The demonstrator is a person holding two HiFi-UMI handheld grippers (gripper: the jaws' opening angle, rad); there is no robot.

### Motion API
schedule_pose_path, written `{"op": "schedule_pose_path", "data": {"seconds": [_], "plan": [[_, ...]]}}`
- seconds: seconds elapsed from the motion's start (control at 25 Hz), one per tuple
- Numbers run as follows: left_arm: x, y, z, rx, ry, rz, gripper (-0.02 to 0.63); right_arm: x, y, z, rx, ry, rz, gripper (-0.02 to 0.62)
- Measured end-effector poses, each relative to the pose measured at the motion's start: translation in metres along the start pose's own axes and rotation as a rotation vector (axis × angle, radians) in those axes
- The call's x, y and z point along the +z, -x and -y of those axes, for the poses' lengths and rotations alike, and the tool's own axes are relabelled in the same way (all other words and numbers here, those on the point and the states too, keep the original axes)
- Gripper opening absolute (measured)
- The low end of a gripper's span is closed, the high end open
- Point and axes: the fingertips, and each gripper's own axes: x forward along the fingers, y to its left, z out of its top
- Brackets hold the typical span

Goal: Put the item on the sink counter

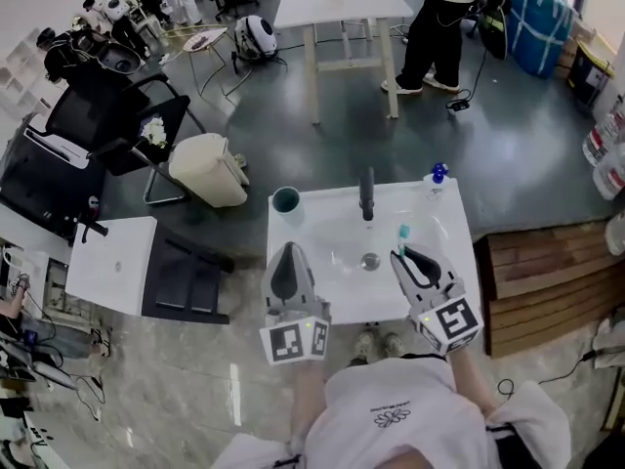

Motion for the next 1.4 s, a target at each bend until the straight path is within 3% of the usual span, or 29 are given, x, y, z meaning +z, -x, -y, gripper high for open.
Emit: {"op": "schedule_pose_path", "data": {"seconds": [0.24, 0.52, 1.08, 1.4], "plan": [[0.005, 0.005, -0.004, 0.05, -0.009, 0.02, 0.017, 0.006, -0.008, -0.007, 0.076, 0.007, 0.022, 0.046], [0.02, 0.008, -0.023, 0.085, -0.052, 0.044, 0.017, 0.006, -0.024, -0.031, 0.304, 0.135, -0.02, 0.046], [0.014, 0.027, -0.043, 0.16, -0.056, 0.008, 0.017, -0.117, -0.021, -0.086, 0.591, 0.498, -0.514, 0.046], [0.01, 0.034, -0.056, 0.194, -0.059, 0.0, 0.017, -0.174, -0.014, -0.102, 0.716, 0.489, -0.669, 0.046]]}}
